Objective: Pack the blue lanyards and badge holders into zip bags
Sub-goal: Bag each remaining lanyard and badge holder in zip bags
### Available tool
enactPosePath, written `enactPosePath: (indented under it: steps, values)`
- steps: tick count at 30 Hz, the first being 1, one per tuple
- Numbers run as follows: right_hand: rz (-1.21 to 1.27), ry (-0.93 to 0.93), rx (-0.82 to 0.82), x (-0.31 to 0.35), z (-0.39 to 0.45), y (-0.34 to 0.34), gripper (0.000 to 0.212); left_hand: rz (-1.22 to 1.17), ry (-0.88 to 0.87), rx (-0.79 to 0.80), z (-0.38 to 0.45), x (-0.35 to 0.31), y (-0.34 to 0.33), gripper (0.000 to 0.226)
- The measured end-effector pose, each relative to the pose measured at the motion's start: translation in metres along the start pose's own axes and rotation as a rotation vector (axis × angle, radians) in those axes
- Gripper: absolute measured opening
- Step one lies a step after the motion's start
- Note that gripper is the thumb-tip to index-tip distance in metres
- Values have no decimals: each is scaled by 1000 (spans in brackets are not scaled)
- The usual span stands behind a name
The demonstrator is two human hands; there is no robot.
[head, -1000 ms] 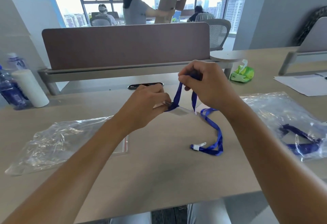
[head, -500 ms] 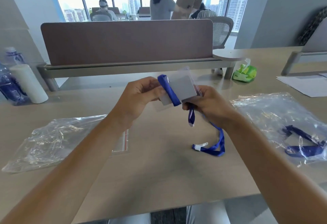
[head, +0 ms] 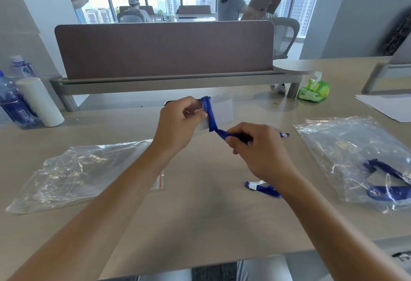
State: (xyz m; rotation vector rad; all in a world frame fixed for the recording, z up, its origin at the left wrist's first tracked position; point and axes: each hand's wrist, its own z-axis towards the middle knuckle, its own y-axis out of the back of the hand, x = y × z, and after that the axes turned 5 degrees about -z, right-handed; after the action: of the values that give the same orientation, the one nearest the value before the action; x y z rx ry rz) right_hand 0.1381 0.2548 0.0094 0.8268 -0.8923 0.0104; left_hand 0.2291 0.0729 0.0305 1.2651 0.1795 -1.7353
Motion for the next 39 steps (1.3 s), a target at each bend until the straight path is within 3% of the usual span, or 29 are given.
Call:
enactPosePath:
  steps: [4,8,15,26,31,36,39]
  values:
    - [21,71,-102,9,2,4,15,239,-167,60,-4,2,-5,6]
    - [-64,143,-103,14,9,9,19,347,-262,128,-10,-2,-8,12]
    - [26,114,-101,13,18,10,29,475,-277,215,-16,-7,-11,8]
    - [158,68,-145,8,22,14,26,309,-244,325,-15,-8,-4,3]
    - [6,181,-198,8,23,12,11,308,-237,313,-12,-11,-7,5]
    - [-111,256,-277,7,25,5,10,354,-236,295,-11,-6,-8,8]
    - [-204,287,-241,3,27,-1,14,369,-245,296,-10,-5,-6,8]
